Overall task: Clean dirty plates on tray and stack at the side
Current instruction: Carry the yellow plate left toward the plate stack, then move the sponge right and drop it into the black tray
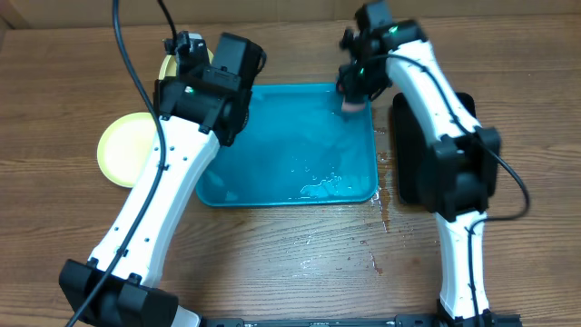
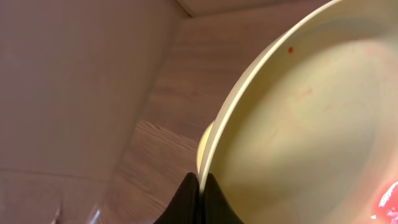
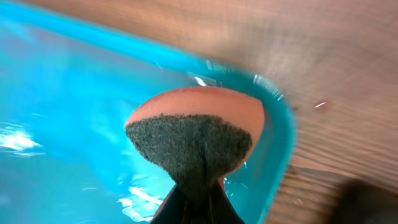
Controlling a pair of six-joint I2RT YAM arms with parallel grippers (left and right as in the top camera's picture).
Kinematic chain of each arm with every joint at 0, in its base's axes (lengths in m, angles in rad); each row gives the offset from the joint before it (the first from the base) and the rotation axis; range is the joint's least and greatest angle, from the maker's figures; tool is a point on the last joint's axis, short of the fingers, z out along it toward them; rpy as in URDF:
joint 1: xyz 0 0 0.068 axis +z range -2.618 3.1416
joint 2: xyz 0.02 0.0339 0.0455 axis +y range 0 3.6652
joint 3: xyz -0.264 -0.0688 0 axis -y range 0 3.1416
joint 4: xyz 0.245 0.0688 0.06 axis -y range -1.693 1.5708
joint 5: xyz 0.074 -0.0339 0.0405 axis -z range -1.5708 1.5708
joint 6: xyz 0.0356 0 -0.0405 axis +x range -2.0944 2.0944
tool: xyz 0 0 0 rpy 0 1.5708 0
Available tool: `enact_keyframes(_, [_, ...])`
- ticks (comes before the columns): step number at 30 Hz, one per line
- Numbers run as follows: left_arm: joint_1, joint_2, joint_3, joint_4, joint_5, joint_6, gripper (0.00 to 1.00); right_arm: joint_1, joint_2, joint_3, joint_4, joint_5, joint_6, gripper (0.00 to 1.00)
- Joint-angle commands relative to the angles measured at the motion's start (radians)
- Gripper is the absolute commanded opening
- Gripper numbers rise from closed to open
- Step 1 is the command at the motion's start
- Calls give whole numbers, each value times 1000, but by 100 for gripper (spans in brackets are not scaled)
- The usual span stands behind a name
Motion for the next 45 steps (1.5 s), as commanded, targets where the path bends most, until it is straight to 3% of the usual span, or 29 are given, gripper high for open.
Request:
enact_keyframes(1, [-62, -5, 26, 15, -191, -53, 4, -45, -165, 77, 0, -72, 63, 4])
enact_keyframes(6, [-148, -2, 26, 21, -325, -93, 4, -102, -230, 77, -5, -126, 93, 4])
enact_keyframes(13, [-220, -1, 16, 21, -372, -127, 4, -179, -241, 77, -42, -240, 98, 4])
enact_keyframes(23, [-272, 0, 13, 21, -398, -138, 4, -199, -242, 77, -92, -239, 86, 4])
enact_keyframes(29, [-269, 0, 11, 9, -195, -137, 4, -224, -242, 77, -192, -77, 87, 4])
enact_keyframes(35, [-270, 1, -26, 16, -174, -175, 4, -270, -241, 23, -351, 222, 151, 4])
enact_keyframes(45, [-270, 1, -72, 33, -200, -236, 4, -344, -241, -280, -166, 273, 114, 4])
